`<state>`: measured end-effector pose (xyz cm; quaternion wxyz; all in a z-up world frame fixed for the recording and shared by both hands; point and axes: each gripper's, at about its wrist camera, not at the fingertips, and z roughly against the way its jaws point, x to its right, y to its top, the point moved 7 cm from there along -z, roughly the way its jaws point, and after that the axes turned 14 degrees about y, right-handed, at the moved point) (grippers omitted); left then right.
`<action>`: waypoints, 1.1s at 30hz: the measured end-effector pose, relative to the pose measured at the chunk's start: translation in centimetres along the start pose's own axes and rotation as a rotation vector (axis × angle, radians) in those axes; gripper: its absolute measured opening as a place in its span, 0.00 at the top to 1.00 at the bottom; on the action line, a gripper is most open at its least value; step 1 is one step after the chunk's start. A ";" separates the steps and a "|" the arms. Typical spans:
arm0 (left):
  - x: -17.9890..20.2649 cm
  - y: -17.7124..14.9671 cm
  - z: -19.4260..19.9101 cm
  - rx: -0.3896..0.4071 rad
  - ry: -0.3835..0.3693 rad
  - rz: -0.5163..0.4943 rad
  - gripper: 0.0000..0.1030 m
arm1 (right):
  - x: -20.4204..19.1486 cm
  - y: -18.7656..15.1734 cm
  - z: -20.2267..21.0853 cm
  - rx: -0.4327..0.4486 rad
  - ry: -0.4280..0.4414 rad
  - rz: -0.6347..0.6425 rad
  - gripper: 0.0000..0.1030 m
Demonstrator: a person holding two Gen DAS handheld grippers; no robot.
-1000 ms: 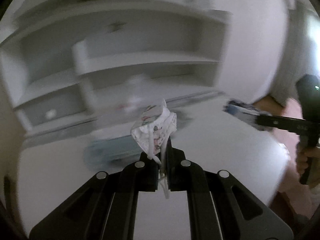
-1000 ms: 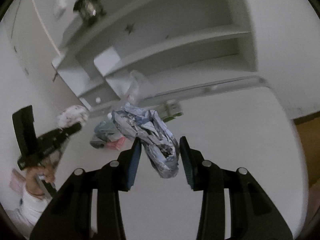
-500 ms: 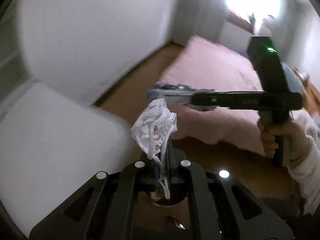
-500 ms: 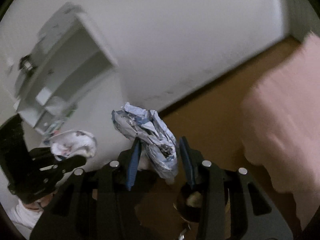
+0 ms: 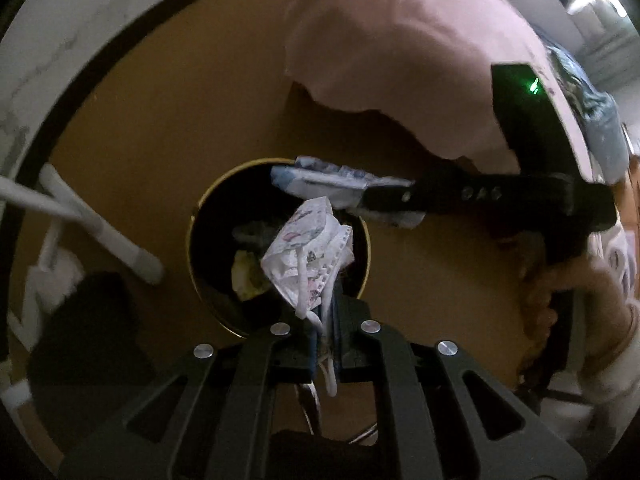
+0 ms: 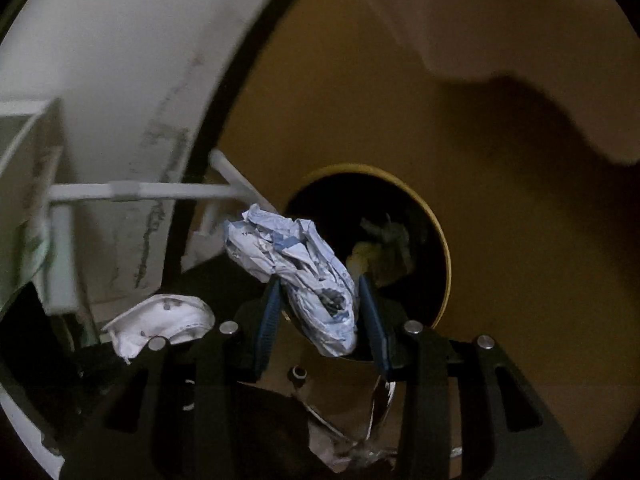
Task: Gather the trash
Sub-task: 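Open both tools to drop the tissue and paper into the bin, then move both tools back toward the desk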
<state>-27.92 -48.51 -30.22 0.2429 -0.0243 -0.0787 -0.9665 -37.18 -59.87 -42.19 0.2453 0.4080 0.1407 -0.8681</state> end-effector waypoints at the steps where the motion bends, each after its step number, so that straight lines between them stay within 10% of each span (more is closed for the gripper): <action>1: -0.3 0.2 -0.7 -0.010 0.000 0.006 0.96 | 0.5 0.1 -0.7 -0.008 0.003 -0.018 0.62; 16: -0.9 3.0 -5.0 -0.041 -0.041 0.057 0.94 | 1.6 1.4 -2.2 -0.005 -0.045 -0.095 0.51; 17: -1.1 3.0 -5.0 -0.033 -0.021 0.065 0.80 | 1.4 1.3 -2.1 0.001 -0.034 -0.100 0.30; 19: -1.4 2.7 -4.4 -0.015 -0.009 0.078 0.21 | 1.0 1.0 -1.0 0.032 -0.027 -0.097 0.14; 21: -1.0 2.9 -3.1 0.050 0.011 0.065 0.06 | 0.2 0.9 0.7 0.067 -0.010 -0.093 0.14; 24: 0.9 2.7 -0.5 0.107 -0.013 -0.015 0.06 | -1.3 0.7 5.4 0.165 -0.024 -0.072 0.14; 33: 3.6 0.6 22.2 0.563 -0.165 -0.110 0.06 | -18.3 -2.7 22.7 0.800 -0.457 0.410 0.06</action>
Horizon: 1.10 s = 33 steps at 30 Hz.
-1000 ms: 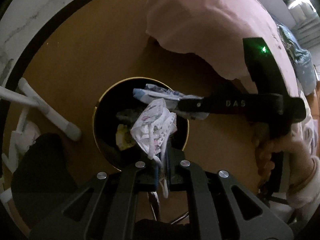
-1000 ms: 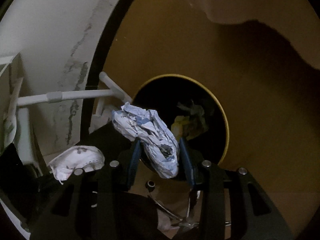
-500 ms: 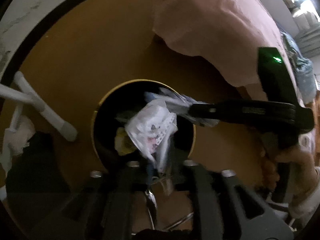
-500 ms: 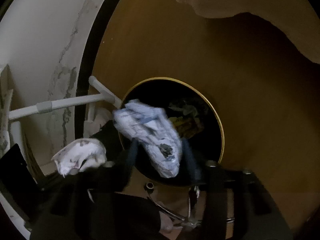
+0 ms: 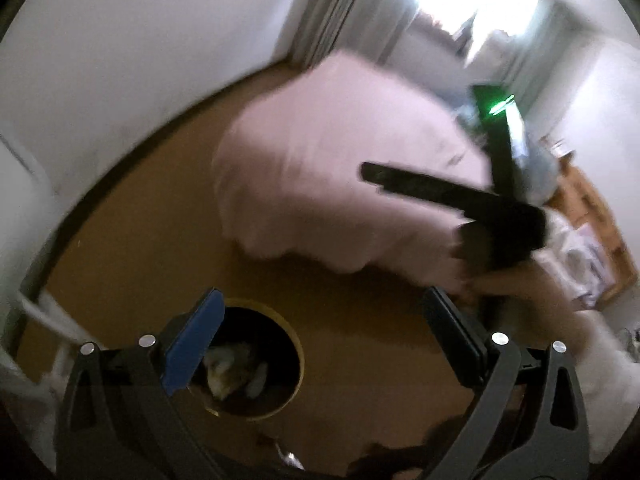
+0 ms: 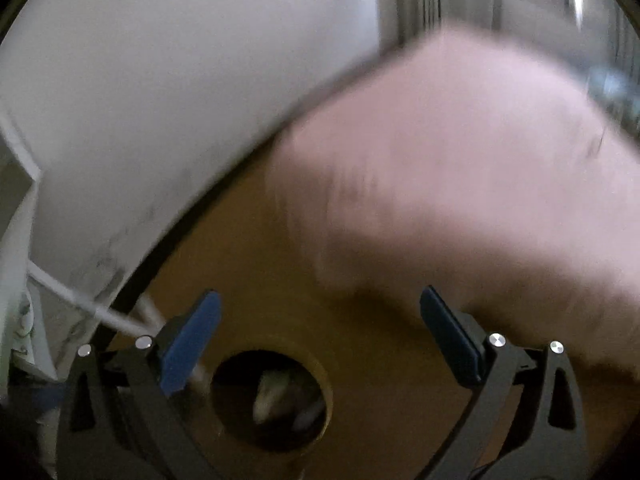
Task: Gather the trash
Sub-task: 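Move both tools back toward the desk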
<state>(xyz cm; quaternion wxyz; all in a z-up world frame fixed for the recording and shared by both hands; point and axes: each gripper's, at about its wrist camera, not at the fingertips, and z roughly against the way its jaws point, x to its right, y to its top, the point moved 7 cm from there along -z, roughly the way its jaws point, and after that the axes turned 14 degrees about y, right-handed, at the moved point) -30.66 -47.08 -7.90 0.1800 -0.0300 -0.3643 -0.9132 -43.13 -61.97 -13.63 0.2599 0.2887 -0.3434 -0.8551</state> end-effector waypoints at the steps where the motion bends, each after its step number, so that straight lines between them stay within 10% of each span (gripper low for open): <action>1: -1.0 0.8 3.2 0.047 0.003 0.010 0.06 | -1.7 1.0 1.1 0.041 0.018 0.024 0.06; 8: -15.7 -0.9 17.9 0.200 0.380 0.228 0.06 | -18.7 2.5 1.2 0.014 0.290 0.187 0.06; 16: -38.1 -16.8 33.9 0.158 0.952 0.777 0.06 | -41.5 -2.9 -2.7 -0.116 0.565 0.533 0.07; 21: -44.7 -23.6 36.9 0.151 0.869 0.996 0.06 | -52.1 -7.2 -2.4 -0.186 0.709 0.653 0.07; 28: -47.4 -20.2 32.1 0.134 0.770 0.916 0.09 | -58.9 -10.2 -1.4 -0.220 0.782 0.717 0.07; 30: -48.1 -19.5 31.2 0.114 0.745 0.891 0.51 | -59.0 -10.1 -1.5 -0.226 0.781 0.719 0.07; 33: -48.0 -19.3 30.6 0.126 0.680 0.887 0.77 | -59.1 -9.6 -1.4 -0.232 0.788 0.722 0.07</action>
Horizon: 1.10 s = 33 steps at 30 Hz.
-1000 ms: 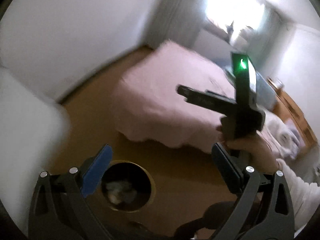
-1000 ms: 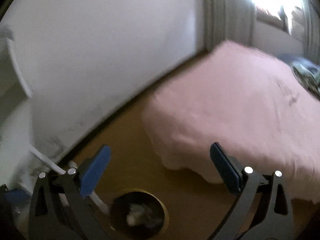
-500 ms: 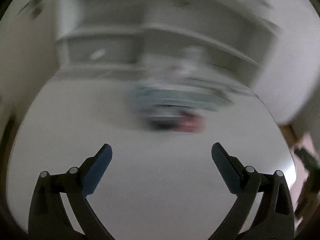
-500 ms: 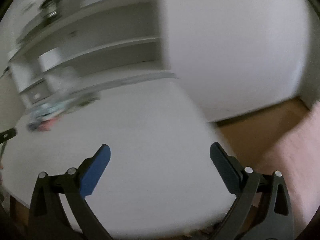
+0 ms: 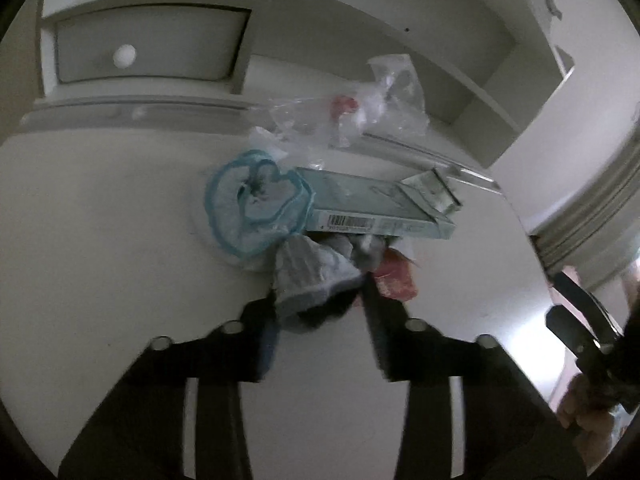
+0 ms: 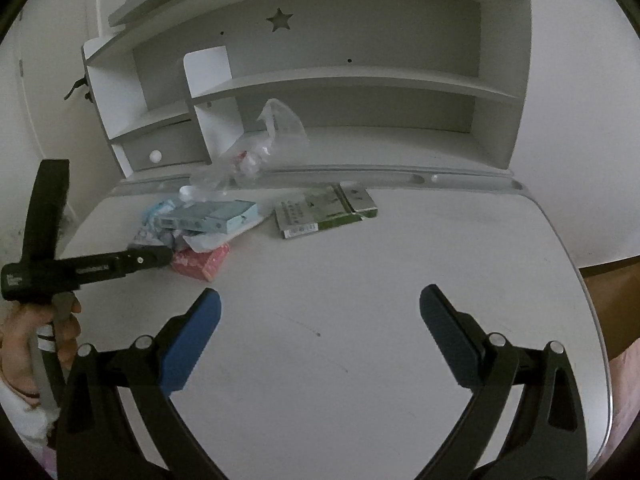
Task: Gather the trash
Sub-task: 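Move both tools back toward the desk, then grasp the grey cloth with the left tool while the right tool grasps a light-blue cigarette box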
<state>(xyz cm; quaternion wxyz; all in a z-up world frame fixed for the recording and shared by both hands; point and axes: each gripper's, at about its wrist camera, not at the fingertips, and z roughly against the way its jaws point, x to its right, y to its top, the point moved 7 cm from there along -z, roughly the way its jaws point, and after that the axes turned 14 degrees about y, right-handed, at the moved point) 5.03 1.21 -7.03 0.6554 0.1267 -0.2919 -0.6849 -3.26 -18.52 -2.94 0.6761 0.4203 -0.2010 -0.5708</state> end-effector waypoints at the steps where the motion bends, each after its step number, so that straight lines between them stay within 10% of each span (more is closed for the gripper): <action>1: 0.0 -0.1 0.3 0.009 -0.011 -0.005 0.84 | 0.1 0.2 -0.1 -0.004 -0.002 0.006 0.07; 16: -10.6 -1.5 5.2 0.055 0.158 0.089 0.89 | -5.2 3.6 -9.1 -0.160 0.149 0.155 0.07; 20: -11.7 -1.9 5.8 0.082 0.181 0.122 0.22 | -6.8 3.5 -10.9 -0.187 0.165 0.181 0.07; 30: -12.3 -0.5 3.6 0.080 0.225 0.063 0.23 | -7.6 3.9 -12.4 -0.209 0.157 0.185 0.07; 33: -11.9 -0.4 3.3 0.092 0.242 0.028 0.67 | -7.8 4.1 -13.4 -0.218 0.152 0.183 0.07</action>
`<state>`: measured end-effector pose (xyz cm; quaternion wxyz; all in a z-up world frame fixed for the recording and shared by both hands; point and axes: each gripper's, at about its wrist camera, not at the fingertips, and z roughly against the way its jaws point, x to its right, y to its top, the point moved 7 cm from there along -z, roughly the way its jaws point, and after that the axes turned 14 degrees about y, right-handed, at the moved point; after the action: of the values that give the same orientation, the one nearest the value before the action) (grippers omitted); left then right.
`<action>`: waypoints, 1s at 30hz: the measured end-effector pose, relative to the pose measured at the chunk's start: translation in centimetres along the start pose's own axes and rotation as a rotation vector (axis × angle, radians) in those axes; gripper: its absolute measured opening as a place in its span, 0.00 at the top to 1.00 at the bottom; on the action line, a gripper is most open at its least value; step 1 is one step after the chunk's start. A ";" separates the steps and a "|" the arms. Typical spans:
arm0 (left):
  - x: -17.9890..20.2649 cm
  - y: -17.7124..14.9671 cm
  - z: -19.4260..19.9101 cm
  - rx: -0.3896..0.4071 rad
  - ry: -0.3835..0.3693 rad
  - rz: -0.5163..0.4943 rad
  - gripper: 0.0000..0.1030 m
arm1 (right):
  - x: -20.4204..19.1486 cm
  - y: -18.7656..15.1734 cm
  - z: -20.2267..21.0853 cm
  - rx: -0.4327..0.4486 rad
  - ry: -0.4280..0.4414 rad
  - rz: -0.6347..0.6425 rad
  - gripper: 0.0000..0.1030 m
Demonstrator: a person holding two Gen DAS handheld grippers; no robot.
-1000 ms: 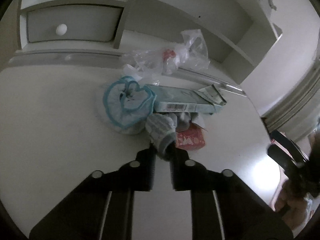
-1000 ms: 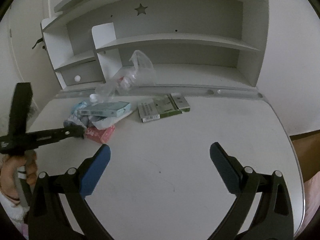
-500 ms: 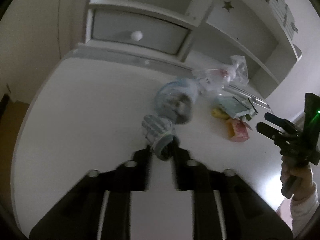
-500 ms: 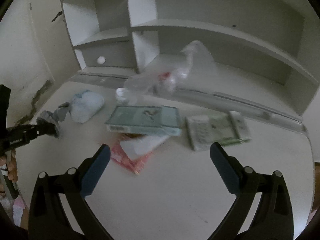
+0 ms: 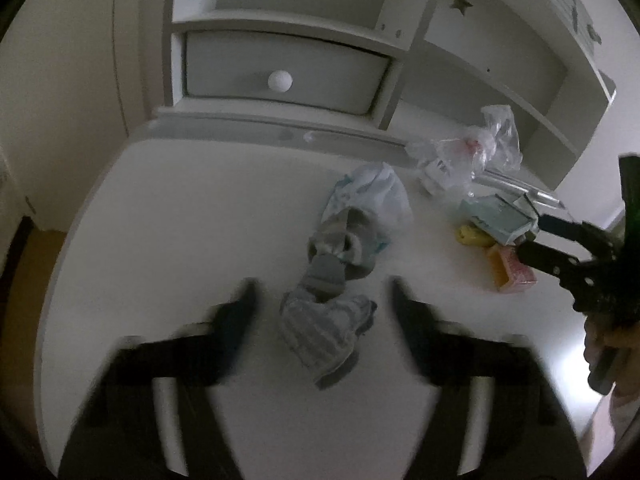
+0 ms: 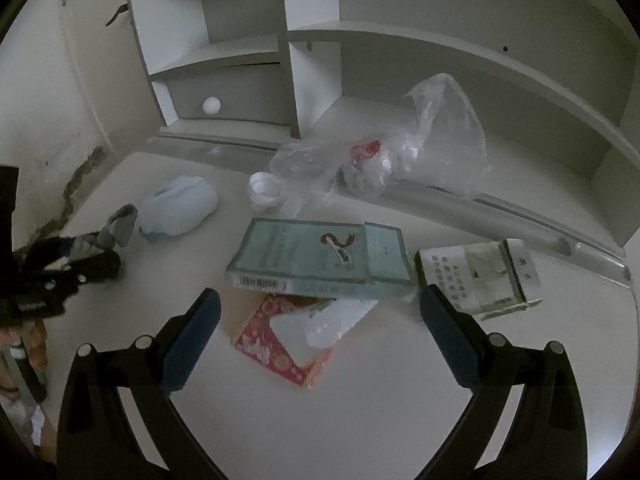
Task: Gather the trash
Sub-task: 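Grasp the grey cloth with the left tool while the right tool grasps a light-blue cigarette box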
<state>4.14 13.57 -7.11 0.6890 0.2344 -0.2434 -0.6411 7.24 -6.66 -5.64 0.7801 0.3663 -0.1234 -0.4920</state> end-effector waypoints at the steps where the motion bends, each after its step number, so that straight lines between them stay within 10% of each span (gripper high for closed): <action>1: 0.1 0.0 -0.1 -0.010 -0.023 0.006 0.71 | 0.0 0.2 -0.5 -0.006 -0.014 0.016 0.07; 13: -0.6 0.1 -0.1 -0.005 -0.058 0.050 0.79 | 0.1 1.2 -3.6 -0.033 0.006 0.015 0.06; 19: -1.0 0.2 -0.2 -0.007 -0.073 0.069 0.79 | -3.3 2.6 -3.5 -0.043 0.272 -0.044 0.07; 24: -1.1 0.1 -0.1 -0.004 -0.062 0.070 0.79 | -2.7 3.4 -3.1 -0.051 0.150 0.079 0.07; 30: -1.5 0.0 0.3 -0.008 -0.041 0.053 0.79 | -4.1 3.2 -5.4 -0.211 0.203 0.331 0.07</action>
<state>3.85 15.10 -6.88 0.7014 0.2120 -0.2611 -0.6284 10.46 0.09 -6.51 0.8925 0.3051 -0.0508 -0.3282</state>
